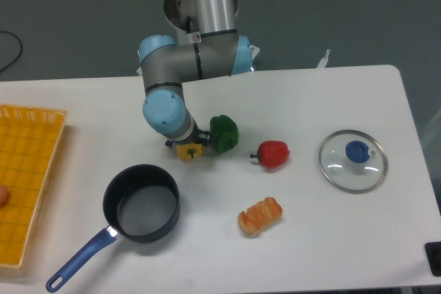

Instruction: Pick up the yellow pepper

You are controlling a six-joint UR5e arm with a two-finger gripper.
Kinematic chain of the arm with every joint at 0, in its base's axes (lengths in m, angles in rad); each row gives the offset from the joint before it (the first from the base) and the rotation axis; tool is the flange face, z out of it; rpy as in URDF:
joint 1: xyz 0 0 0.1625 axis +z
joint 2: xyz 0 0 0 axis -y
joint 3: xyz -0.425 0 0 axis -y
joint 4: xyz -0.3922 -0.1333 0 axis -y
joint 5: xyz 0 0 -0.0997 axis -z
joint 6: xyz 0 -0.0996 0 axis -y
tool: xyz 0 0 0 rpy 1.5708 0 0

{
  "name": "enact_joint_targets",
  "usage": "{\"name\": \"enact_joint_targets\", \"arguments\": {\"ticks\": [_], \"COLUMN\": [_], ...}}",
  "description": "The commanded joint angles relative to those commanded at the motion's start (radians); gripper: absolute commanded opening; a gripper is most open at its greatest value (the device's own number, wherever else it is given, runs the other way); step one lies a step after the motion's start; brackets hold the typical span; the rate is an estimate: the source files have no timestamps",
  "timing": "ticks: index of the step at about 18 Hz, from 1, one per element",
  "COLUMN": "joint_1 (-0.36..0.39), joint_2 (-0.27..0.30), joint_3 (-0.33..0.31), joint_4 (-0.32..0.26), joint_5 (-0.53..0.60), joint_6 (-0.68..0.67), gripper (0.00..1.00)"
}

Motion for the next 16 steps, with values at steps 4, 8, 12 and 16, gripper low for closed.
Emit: {"name": "enact_joint_targets", "arguments": {"ticks": [4,8,12,16], "joint_1": [-0.002,-0.002,-0.003,-0.002], "joint_2": [0.002,0.005,0.018,0.041], "joint_3": [0.008,0.011,0.015,0.054], "joint_4": [0.000,0.000,0.000,-0.002], "joint_5": [0.000,0.002,0.003,0.000], "joint_6": [0.000,0.002,0.006,0.024], "gripper": [0.65,0.59,0.59,0.59]}}
